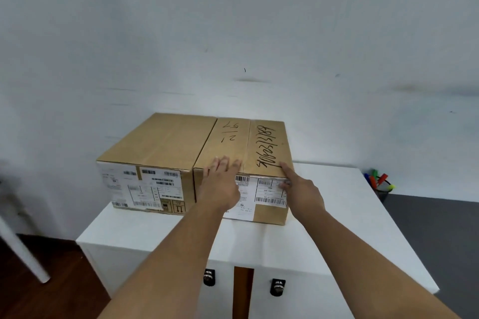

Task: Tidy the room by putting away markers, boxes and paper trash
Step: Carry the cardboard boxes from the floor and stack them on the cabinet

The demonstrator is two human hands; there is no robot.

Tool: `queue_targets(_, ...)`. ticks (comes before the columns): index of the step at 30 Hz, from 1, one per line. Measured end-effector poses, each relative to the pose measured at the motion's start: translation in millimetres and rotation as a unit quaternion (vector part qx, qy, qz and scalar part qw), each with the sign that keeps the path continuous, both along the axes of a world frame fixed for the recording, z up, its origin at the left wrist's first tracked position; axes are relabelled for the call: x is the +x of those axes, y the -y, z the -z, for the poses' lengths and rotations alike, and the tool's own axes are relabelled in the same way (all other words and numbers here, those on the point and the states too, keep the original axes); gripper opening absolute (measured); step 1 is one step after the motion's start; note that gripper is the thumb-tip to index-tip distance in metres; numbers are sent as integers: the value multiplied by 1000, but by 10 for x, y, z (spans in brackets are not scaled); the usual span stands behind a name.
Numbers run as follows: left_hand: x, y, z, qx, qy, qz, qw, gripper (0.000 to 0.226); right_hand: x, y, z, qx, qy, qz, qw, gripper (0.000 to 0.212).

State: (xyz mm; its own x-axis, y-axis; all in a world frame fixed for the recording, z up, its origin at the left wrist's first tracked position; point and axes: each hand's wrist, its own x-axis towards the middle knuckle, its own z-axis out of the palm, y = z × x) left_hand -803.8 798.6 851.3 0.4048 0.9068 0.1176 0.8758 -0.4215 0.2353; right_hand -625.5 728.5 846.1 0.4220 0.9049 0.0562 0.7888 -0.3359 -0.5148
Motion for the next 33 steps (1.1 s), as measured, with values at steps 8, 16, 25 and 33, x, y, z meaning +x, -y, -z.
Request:
queue_targets(8, -15, 310, -135, -44, 163, 26, 985, 54, -21, 248, 21, -22, 32, -40, 998, 74)
queue_targets(16, 15, 1852, 1221, -30, 144, -25, 989, 38, 158, 2007, 1400, 6, -65, -91, 994, 61)
queue_targets(25, 176, 3395, 3246, -410, -43, -108, 905, 53, 668, 3470, 3054, -228, -105, -73, 965, 47)
queue_targets(33, 113, 3980, 4765, -542, 15, -230, 809, 76, 955, 4248, 4621, -440, -205, 106, 868, 69)
